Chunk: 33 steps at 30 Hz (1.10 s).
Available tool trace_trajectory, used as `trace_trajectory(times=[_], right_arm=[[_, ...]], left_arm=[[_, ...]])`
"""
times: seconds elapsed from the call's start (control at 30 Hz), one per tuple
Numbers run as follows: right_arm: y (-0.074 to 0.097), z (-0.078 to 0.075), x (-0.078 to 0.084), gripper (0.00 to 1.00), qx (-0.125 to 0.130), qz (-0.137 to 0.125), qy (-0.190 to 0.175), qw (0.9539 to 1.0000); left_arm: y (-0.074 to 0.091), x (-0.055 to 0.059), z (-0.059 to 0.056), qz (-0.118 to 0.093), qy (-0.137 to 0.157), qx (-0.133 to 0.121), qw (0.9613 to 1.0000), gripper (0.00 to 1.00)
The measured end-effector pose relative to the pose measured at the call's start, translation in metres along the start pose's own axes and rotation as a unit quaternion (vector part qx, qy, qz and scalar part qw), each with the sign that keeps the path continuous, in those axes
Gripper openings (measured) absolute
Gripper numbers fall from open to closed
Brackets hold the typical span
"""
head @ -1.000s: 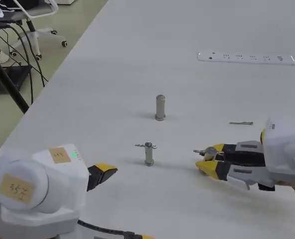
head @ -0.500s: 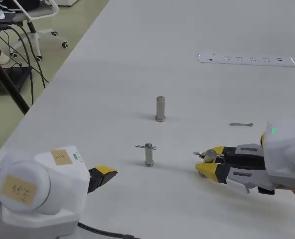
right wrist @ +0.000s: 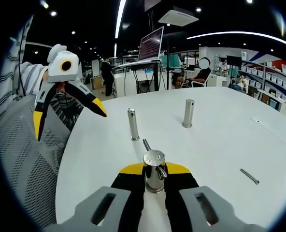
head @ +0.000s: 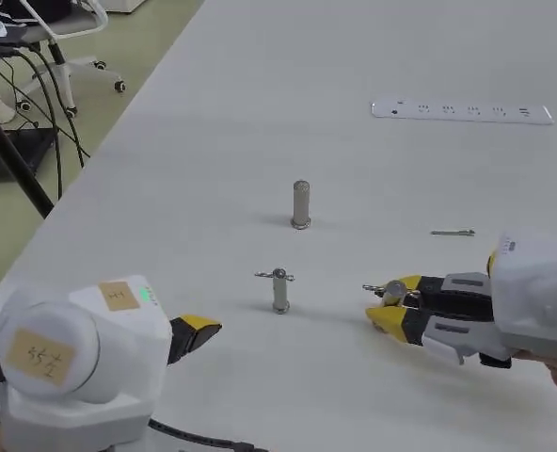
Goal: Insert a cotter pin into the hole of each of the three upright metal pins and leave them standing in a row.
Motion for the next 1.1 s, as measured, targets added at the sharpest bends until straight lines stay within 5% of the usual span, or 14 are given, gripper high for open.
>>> trace_trajectory(times=[0.1, 0.4, 0.6, 0.8, 1.1], right_arm=[[0.000, 0.000, 0.000, 0.11, 0.002, -0.001, -0.007, 1.0000], [0.017, 0.003, -0.011, 0.48, 0.023, -0.005, 0.002, 0.9997], [0.038, 0.015, -0.025, 0.60, 0.030, -0.026, -0.015, 0.9991], [0.054, 0.029, -0.033, 0.74, 0.036, -0.046, -0.032, 0.9978], [0.070, 0.034, -0.026, 0.78, 0.075, -0.059, -0.075, 0.9926]], left_arm=[[0.000, 0.000, 0.000, 0.000, 0.000, 0.000, 1.0000, 0.99], [0.000, -0.003, 0.000, -0.008, 0.001, 0.002, 1.0000, 0.99], [0.000, -0.006, 0.000, -0.015, 0.000, 0.003, 0.9999, 0.99], [0.002, -0.013, 0.008, -0.037, 0.002, -0.024, 0.9990, 0.94], [0.003, -0.014, 0.017, -0.041, 0.030, -0.038, 0.9980, 0.94]])
Point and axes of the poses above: the centre of the closed fingertips' face, and the gripper's own axes: y roughly backward along the fingers, z roughly to its left, x roughly out of its underside, the point moved 10 cm from there along y, roughly backward along the fingers, and after that the axes turned 15 degrees about -x, right-handed, at the moved point
